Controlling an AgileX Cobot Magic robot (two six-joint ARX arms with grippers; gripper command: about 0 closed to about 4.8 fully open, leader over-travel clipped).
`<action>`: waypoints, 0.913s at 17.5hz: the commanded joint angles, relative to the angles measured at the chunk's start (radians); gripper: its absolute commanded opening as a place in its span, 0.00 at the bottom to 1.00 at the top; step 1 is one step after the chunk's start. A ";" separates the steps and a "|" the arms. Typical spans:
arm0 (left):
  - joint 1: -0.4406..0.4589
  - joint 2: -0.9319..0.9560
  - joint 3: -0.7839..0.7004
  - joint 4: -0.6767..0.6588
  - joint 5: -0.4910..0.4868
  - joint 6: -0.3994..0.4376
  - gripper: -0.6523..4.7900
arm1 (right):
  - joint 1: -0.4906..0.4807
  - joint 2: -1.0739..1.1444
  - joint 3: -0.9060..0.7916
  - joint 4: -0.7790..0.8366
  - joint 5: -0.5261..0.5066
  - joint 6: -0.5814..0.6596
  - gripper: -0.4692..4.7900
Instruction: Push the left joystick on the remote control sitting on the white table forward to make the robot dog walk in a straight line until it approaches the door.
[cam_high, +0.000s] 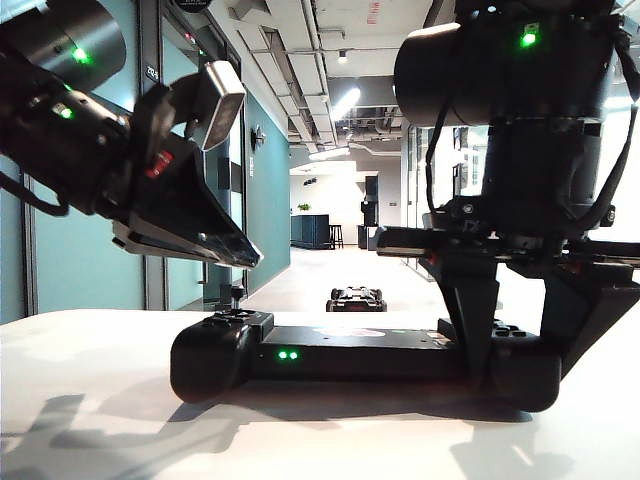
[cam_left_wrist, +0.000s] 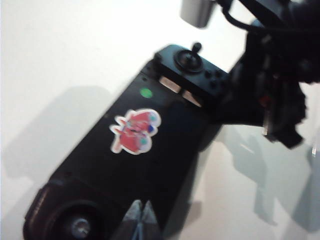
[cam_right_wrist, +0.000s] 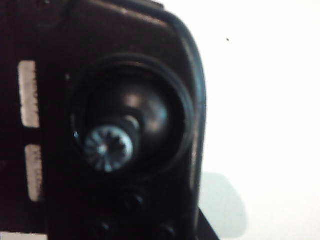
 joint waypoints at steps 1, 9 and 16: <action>0.000 0.020 0.000 0.037 0.006 0.003 0.11 | 0.001 -0.004 0.004 0.005 -0.008 0.004 0.36; 0.007 0.108 0.000 0.076 -0.005 0.003 0.11 | 0.001 -0.004 0.004 0.001 -0.008 0.003 0.36; 0.013 0.130 0.000 0.112 -0.025 0.000 0.11 | 0.002 -0.004 0.004 0.000 -0.009 0.000 0.36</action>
